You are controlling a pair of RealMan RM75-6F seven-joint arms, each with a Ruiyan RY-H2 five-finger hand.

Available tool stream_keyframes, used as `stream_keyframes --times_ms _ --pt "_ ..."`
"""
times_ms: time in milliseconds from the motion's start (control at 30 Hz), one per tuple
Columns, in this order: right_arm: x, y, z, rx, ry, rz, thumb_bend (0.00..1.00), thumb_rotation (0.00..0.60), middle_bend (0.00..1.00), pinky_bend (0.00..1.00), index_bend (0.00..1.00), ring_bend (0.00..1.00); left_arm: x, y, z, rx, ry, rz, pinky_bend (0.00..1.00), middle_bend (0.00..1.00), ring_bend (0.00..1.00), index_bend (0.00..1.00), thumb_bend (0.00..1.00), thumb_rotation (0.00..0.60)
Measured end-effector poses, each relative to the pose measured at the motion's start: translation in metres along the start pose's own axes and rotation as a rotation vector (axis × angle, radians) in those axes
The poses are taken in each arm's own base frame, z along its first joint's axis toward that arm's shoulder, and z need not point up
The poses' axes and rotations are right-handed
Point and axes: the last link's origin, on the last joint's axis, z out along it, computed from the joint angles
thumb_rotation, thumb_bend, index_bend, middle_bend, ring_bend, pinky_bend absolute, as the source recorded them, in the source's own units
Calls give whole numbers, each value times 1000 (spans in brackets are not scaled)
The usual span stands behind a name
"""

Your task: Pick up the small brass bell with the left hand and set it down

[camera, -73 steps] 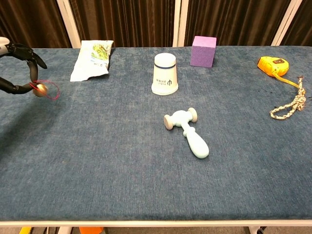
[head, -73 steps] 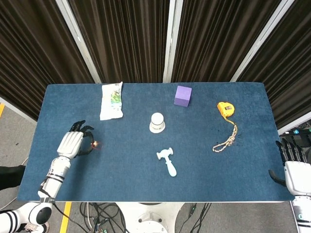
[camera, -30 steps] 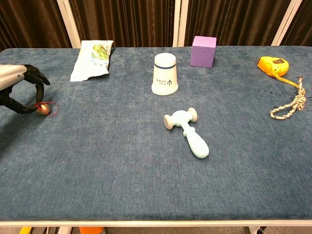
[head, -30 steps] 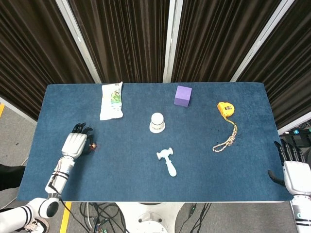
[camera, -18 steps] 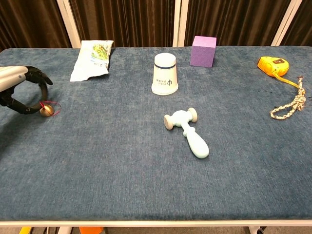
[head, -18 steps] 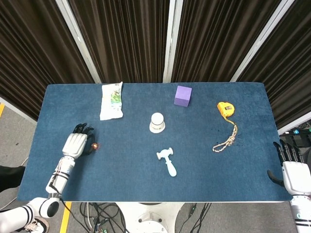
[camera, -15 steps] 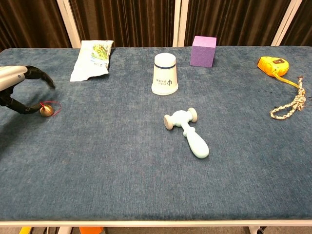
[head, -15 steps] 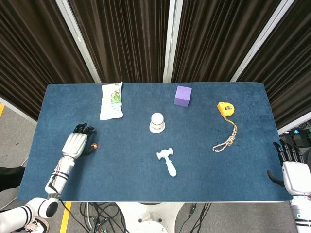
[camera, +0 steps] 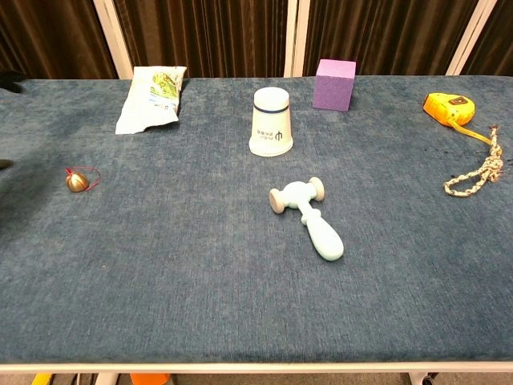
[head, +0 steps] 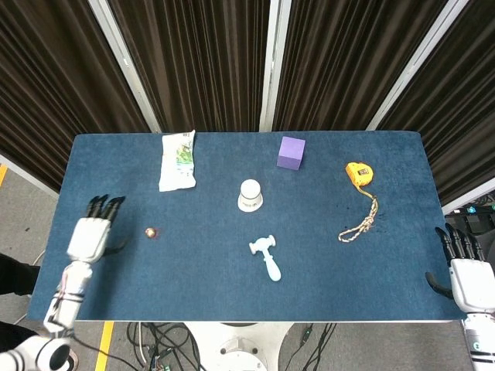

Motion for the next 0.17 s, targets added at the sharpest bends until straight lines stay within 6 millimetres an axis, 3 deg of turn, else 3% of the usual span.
stream_keyframes --times_ms 167 --pt "-6 -6 1 23 2 14 175 600 0 0 0 0 8 -22 -64 72 43 42 0 103 0 66 221 600"
